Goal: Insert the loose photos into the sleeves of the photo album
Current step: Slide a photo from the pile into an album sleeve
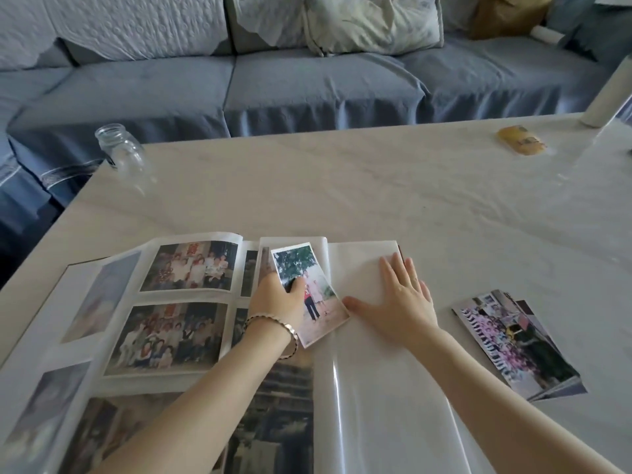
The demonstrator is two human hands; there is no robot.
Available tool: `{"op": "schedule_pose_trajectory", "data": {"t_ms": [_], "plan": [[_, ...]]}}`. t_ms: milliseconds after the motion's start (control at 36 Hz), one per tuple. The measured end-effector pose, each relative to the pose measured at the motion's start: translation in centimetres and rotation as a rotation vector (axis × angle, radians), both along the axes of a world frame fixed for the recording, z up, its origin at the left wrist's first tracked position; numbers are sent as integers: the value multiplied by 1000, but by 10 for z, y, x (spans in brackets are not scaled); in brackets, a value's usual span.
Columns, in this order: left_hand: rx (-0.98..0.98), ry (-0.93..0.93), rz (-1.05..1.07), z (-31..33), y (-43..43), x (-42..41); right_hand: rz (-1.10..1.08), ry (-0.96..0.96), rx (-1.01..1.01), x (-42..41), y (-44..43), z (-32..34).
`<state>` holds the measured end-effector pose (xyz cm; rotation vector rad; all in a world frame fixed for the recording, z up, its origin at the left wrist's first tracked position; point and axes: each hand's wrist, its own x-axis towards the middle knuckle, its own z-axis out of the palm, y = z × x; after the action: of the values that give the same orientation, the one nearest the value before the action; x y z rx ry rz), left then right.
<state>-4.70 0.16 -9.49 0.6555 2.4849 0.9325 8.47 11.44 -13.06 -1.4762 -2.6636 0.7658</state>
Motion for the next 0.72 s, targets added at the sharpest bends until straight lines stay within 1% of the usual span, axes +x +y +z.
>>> {"op": "schedule_pose_trajectory", "data": {"t_ms": [139, 278, 389, 444, 472, 500, 528, 583, 667, 722], "plan": [[-86, 101, -28, 5, 9, -1, -33, 32, 8, 1, 0, -5], [-182, 266, -145, 8, 15, 0, -31, 76, -18, 1, 3, -7], [-206, 327, -197, 9, 19, 1, 4, 121, 38, 6, 2, -9], [-209, 327, -190, 9, 19, 1, 119, 178, 203, 9, -2, -14], [-213, 327, -187, 8, 18, 0, 213, 204, 294, 11, -5, -15], [-215, 329, -186, 7, 17, 0, 307, 224, 336, 11, -6, -17], [-218, 331, -184, 6, 17, -2, 396, 231, 351, 12, -6, -19], [-223, 328, -173, 3, 15, -4, 503, 192, 347, 14, -5, -19], [-236, 302, -140, 0, 14, -7, 556, 163, 396, 18, 0, -19], [-259, 295, -130, 0, 12, -9, 548, 139, 385, 20, -1, -16]]}}
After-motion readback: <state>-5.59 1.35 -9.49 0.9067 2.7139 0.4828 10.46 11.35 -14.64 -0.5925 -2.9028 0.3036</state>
